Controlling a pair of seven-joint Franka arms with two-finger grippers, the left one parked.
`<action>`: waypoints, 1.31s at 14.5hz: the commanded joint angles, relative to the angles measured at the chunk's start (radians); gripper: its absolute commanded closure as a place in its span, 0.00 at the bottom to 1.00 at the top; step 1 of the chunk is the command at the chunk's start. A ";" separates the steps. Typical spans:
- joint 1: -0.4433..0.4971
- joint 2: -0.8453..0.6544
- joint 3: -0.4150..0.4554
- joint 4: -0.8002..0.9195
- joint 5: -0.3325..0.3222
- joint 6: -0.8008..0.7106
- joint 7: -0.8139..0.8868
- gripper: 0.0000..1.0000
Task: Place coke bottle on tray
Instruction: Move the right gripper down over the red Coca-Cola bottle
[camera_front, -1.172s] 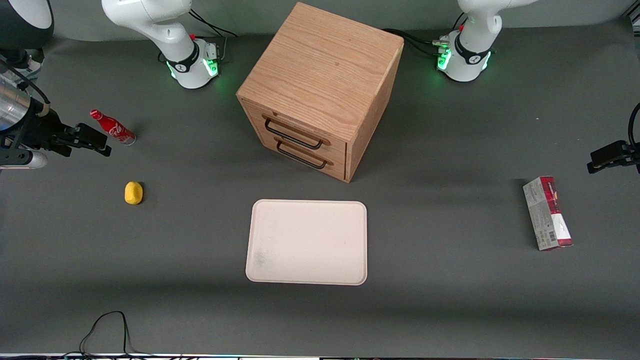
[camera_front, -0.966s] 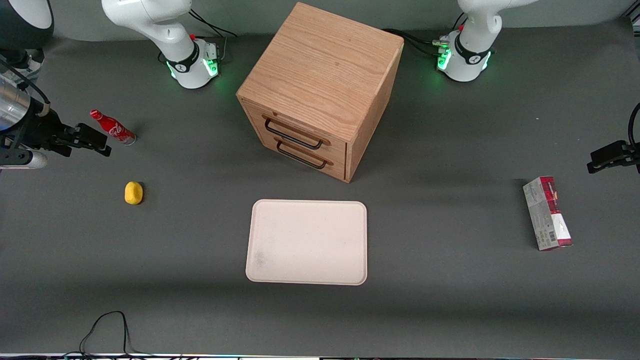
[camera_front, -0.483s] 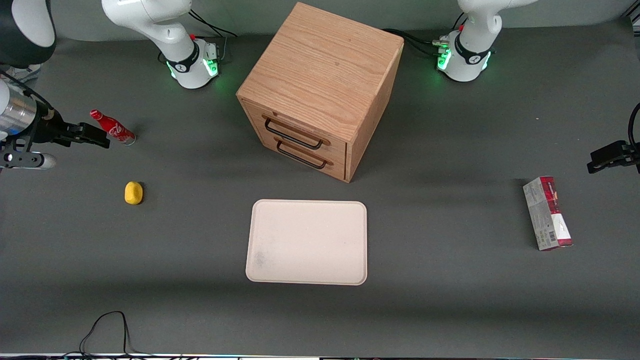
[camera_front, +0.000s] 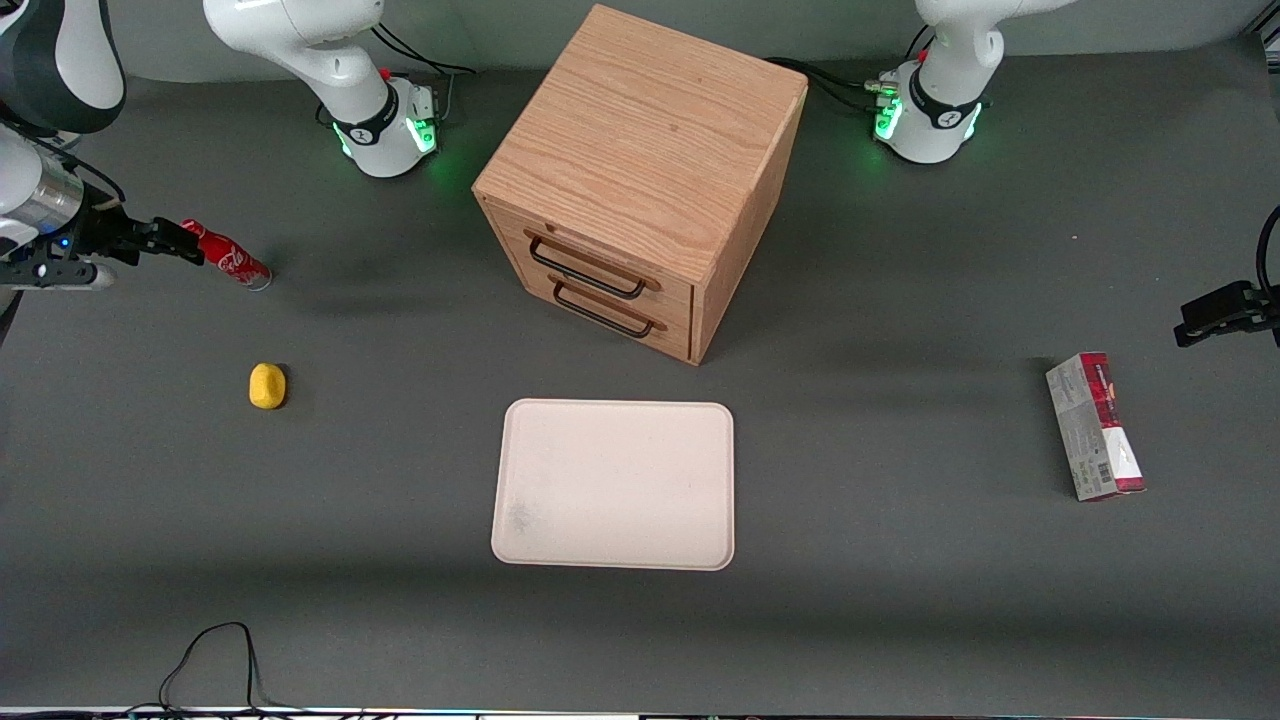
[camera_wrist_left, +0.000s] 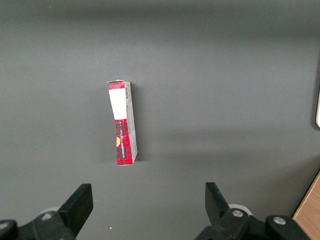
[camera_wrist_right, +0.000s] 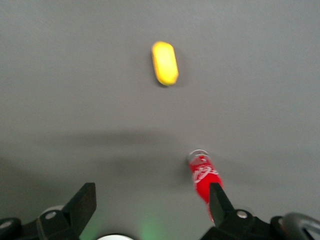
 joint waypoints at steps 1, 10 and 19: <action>0.014 -0.149 -0.176 -0.184 -0.112 0.153 -0.069 0.00; 0.016 -0.171 -0.445 -0.374 -0.265 0.393 -0.160 0.00; 0.017 -0.171 -0.476 -0.390 -0.299 0.387 -0.149 0.62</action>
